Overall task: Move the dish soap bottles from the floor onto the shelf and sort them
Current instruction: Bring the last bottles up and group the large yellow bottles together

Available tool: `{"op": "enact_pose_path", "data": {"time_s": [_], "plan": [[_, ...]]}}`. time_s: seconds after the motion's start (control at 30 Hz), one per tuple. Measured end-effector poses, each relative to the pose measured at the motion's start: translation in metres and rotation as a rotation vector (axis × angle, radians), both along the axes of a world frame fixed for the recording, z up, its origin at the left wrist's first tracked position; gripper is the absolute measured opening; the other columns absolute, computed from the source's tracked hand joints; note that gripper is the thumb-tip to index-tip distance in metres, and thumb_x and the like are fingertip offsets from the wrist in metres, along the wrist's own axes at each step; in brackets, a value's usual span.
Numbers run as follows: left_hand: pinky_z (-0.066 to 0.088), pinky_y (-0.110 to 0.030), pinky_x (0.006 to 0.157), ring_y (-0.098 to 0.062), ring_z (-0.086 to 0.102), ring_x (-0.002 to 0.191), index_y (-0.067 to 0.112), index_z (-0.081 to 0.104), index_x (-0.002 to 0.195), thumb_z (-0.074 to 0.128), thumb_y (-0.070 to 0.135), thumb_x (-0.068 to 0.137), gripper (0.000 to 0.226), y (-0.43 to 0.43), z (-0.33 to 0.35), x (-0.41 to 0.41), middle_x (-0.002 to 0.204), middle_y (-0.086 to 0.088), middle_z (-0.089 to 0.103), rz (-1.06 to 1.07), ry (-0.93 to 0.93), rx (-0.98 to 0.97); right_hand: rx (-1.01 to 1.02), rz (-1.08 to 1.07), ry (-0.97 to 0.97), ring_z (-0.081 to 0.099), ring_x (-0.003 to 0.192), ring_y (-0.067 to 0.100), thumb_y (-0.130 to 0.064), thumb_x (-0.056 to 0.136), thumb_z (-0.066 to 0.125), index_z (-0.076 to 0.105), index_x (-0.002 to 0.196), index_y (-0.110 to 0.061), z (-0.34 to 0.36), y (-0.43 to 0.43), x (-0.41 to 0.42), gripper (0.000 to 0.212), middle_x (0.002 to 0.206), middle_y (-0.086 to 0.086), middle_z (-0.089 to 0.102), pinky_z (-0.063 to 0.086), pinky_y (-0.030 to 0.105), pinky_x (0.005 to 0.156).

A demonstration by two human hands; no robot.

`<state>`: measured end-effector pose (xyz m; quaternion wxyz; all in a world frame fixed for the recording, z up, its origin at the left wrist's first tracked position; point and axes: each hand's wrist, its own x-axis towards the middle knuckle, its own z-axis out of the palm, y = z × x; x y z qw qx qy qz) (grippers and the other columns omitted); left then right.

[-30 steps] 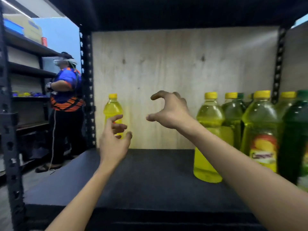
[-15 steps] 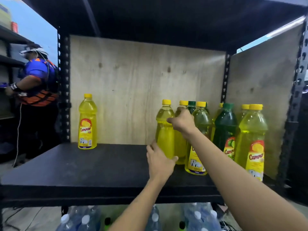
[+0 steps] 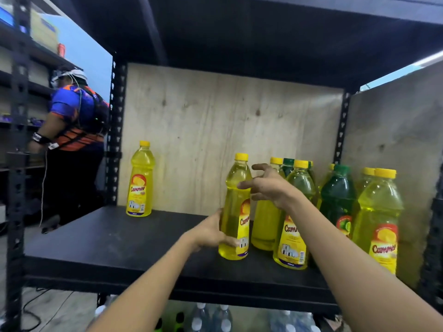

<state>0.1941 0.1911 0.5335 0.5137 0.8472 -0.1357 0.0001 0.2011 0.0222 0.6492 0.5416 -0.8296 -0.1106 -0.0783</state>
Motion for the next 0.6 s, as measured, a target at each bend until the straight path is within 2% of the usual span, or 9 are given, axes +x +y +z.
{"op": "enact_pose_path", "data": {"time_s": [0.1,0.2,0.27,0.3,0.37,0.47,0.53,0.6], "plan": [[0.046,-0.039,0.107,-0.018,0.057,0.123,0.023,0.027,0.147,0.082,0.003,0.075,0.093,0.015,0.016,-0.001,0.132,0.002,0.060,-0.141,0.132,0.033,-0.041,0.016,-0.007,0.067,0.104,0.026,-0.032,0.056,0.097,0.050,0.131,-0.022,-0.001,0.001,0.000,0.089,0.117,0.012,0.065,0.061,0.040,0.083],[0.047,-0.037,0.104,-0.017,0.058,0.118,0.024,0.028,0.148,0.086,0.008,0.071,0.098,0.003,0.013,-0.012,0.125,0.005,0.061,-0.022,0.092,-0.008,-0.042,-0.009,-0.012,0.068,0.104,0.027,-0.048,0.033,0.098,0.045,0.121,-0.025,-0.005,0.003,0.003,0.106,0.116,0.011,0.065,0.061,0.046,0.084],[0.048,-0.039,0.103,-0.017,0.058,0.118,0.027,0.028,0.148,0.094,0.029,0.057,0.113,-0.019,-0.005,-0.022,0.128,0.005,0.059,0.208,-0.060,-0.051,-0.031,-0.013,-0.046,0.068,0.103,0.027,-0.044,0.043,0.099,0.045,0.125,-0.022,-0.008,0.007,0.002,0.100,0.115,0.011,0.066,0.061,0.047,0.084],[0.047,-0.040,0.104,-0.020,0.056,0.122,0.028,0.023,0.150,0.095,0.038,0.052,0.121,-0.032,-0.014,-0.028,0.133,0.004,0.054,0.325,-0.136,-0.059,-0.031,-0.021,-0.071,0.067,0.104,0.026,-0.040,0.051,0.098,0.046,0.129,-0.020,-0.010,0.010,0.001,0.096,0.114,0.009,0.067,0.061,0.043,0.083],[0.042,-0.041,0.104,-0.025,0.049,0.129,0.026,0.010,0.154,0.093,0.043,0.055,0.130,-0.053,-0.030,-0.037,0.140,-0.001,0.042,0.500,-0.243,-0.065,-0.048,-0.047,-0.127,0.065,0.100,0.022,-0.037,0.058,0.096,0.049,0.136,-0.017,-0.010,0.019,0.000,0.093,0.109,0.006,0.067,0.055,0.033,0.074],[0.041,-0.040,0.105,-0.026,0.048,0.131,0.024,0.006,0.155,0.088,0.036,0.068,0.120,-0.054,-0.034,-0.035,0.142,-0.002,0.039,0.580,-0.323,-0.073,-0.091,-0.117,-0.211,0.068,0.093,0.022,-0.044,0.054,0.095,0.059,0.129,-0.018,-0.008,0.037,-0.004,0.087,0.101,0.005,0.070,0.054,0.032,0.071],[0.040,-0.039,0.106,-0.025,0.047,0.131,0.024,0.009,0.155,0.088,0.035,0.068,0.118,-0.033,-0.028,-0.029,0.142,-0.002,0.039,0.584,-0.340,-0.046,-0.102,-0.165,-0.262,0.070,0.097,0.025,-0.055,0.047,0.092,0.064,0.124,-0.021,-0.006,0.055,-0.004,0.088,0.103,0.005,0.074,0.060,0.039,0.081],[0.042,-0.040,0.104,-0.027,0.049,0.129,0.027,0.012,0.155,0.090,0.037,0.064,0.119,-0.001,-0.022,-0.024,0.141,-0.003,0.036,0.593,-0.359,0.004,-0.075,-0.169,-0.309,0.069,0.098,0.023,-0.057,0.051,0.090,0.068,0.116,-0.023,-0.003,0.076,-0.004,0.077,0.099,0.000,0.072,0.059,0.042,0.086]]}}
